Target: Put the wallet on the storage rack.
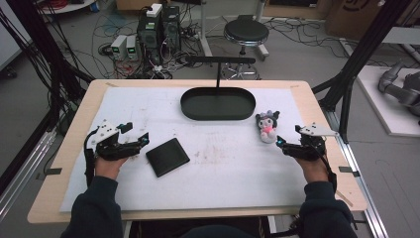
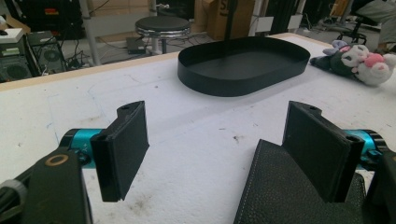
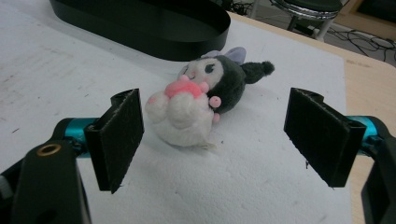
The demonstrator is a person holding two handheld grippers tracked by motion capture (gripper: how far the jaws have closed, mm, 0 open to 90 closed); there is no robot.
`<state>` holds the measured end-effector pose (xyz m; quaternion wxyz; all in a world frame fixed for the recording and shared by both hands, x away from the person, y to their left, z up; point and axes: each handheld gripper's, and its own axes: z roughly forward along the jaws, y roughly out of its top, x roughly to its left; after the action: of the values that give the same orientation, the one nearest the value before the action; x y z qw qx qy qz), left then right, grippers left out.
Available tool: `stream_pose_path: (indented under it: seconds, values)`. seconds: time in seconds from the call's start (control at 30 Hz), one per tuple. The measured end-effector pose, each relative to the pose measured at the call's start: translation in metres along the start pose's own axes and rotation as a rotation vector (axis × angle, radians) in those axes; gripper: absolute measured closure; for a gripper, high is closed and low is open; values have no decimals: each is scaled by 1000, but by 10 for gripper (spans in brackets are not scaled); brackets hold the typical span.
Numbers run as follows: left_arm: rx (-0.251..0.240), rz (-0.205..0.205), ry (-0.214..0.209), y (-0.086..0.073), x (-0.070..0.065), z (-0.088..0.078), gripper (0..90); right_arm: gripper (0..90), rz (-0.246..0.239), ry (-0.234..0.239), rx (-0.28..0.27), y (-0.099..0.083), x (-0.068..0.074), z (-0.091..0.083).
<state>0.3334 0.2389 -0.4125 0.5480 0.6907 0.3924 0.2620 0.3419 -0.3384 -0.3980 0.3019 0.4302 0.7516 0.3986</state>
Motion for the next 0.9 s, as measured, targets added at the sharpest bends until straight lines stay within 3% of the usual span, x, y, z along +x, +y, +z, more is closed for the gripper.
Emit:
stream_pose_path:
  seconds: [0.33, 0.43, 0.47, 0.6, 0.7, 0.77, 0.8, 0.9]
  values:
    - [22, -7, -18, -2, 1, 4, 230, 201, -2, 18, 3, -2, -2, 2]
    - [57, 4, -45, -4, -1, 7, 234, 202, -2, 32, 0, -2, -2, 2]
    - [73, 11, -31, -4, -2, 8, 233, 202, -2, 36, 3, -2, -2, 2]
    - [86, -14, -35, -5, -3, 9, 209, 202, -14, 41, 7, -1, 1, 2]
    - [92, -25, -65, -6, -5, 12, 207, 202, -30, 48, 6, 0, 7, -1]
    - [100, -24, -78, -6, -5, 13, 249, 202, -36, 51, 4, 0, 7, -2]
    - [123, -22, -107, -7, -5, 17, 286, 202, -39, 55, 5, -2, 8, -3]
    - [148, -21, -122, -8, -5, 20, 337, 202, -35, 57, 11, -3, 7, -3]
